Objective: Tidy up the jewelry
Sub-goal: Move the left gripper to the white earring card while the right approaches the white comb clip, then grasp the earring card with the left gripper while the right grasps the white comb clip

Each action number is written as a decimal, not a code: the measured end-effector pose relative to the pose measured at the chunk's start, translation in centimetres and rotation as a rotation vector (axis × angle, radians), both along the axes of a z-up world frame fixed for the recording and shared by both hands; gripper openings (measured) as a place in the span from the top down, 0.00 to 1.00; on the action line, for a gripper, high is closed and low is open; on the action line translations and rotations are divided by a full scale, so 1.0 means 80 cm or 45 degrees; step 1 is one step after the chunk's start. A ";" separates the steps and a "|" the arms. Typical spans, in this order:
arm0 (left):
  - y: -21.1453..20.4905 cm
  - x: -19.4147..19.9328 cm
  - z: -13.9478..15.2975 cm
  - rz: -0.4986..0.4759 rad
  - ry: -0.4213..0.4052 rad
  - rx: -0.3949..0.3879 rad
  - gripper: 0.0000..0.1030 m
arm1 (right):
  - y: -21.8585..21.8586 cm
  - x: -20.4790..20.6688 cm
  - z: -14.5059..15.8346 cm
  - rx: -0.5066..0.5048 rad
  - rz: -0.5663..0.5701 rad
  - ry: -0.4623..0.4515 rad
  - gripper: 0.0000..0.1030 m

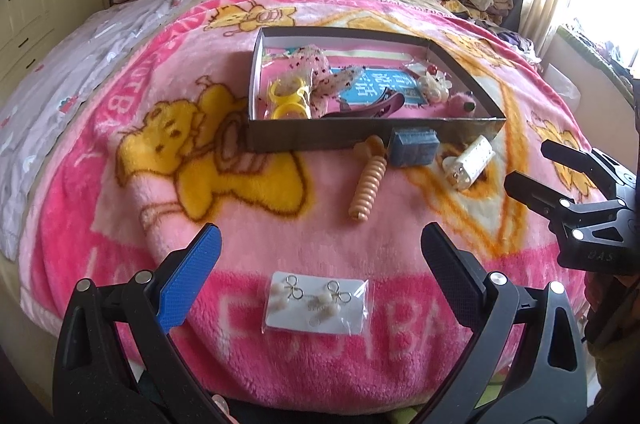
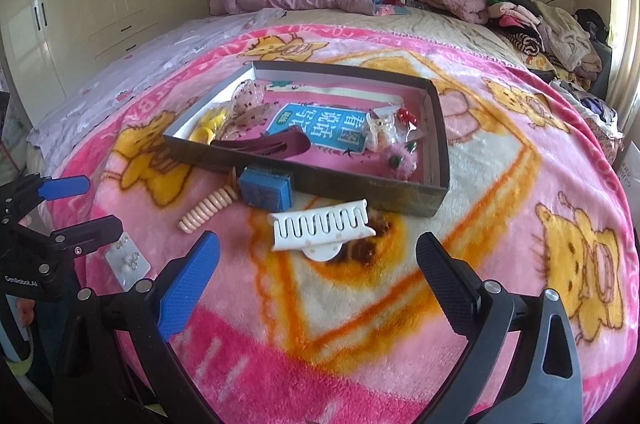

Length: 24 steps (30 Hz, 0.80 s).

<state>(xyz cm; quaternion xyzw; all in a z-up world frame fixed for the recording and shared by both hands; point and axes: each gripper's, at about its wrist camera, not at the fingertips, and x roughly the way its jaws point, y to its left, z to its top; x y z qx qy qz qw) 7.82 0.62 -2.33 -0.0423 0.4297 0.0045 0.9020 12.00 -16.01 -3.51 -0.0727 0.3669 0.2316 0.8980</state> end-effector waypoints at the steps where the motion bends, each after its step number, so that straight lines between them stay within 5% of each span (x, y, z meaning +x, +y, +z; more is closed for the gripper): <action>1: 0.000 -0.001 -0.002 -0.004 0.007 0.001 0.11 | -0.001 0.000 -0.002 0.000 0.000 0.004 0.07; 24: 0.013 -0.020 -0.065 0.003 0.187 -0.001 0.11 | 0.007 0.042 -0.052 -0.048 0.022 0.093 0.07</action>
